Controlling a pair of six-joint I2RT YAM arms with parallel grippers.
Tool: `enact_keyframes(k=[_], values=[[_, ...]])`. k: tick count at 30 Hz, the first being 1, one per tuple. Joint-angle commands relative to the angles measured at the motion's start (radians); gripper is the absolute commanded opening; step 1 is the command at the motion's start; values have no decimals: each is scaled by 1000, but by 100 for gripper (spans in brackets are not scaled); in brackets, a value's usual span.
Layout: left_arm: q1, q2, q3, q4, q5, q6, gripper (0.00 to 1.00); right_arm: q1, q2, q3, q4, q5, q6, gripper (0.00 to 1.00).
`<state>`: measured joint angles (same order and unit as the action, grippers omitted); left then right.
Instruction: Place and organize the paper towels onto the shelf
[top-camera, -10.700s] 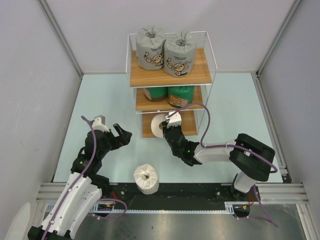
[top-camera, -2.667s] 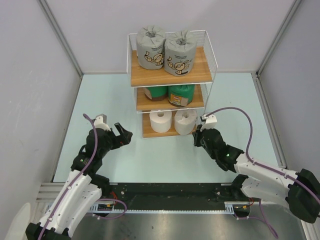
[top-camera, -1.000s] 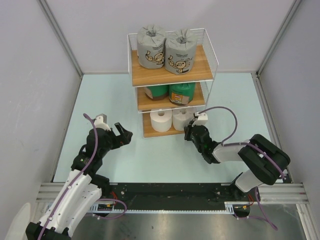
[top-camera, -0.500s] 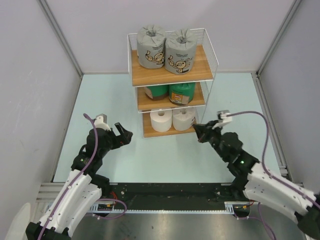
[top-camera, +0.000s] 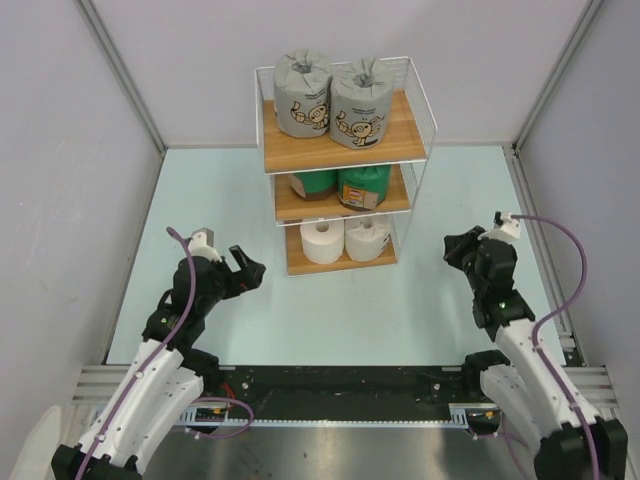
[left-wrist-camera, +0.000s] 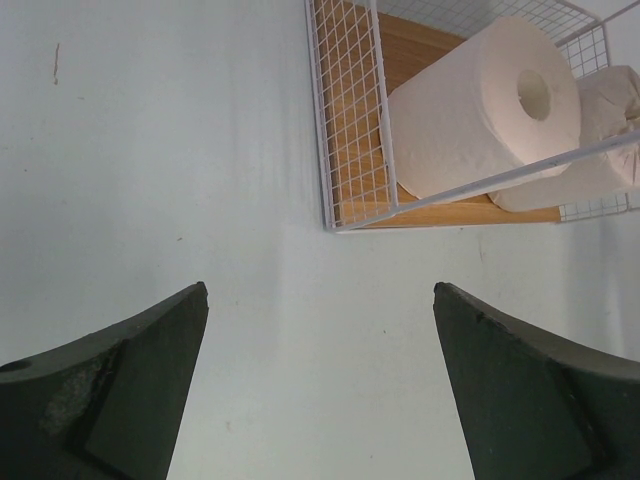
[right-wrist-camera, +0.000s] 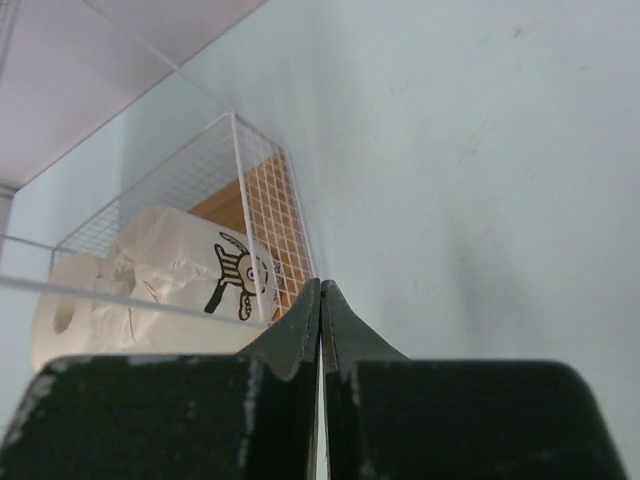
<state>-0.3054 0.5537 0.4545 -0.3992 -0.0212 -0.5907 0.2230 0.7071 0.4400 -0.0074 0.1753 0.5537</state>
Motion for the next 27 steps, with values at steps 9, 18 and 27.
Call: enact_keyframes(k=[9,18,27], values=[[-4,-24,19,3,12,11,100,-215,492,304,405,-925,202,0],[-4,-20,16,13,14,11,100,-217,562,385,225,-1010,195,0],[-4,-17,12,19,14,12,100,-212,578,396,110,-1111,154,0]])
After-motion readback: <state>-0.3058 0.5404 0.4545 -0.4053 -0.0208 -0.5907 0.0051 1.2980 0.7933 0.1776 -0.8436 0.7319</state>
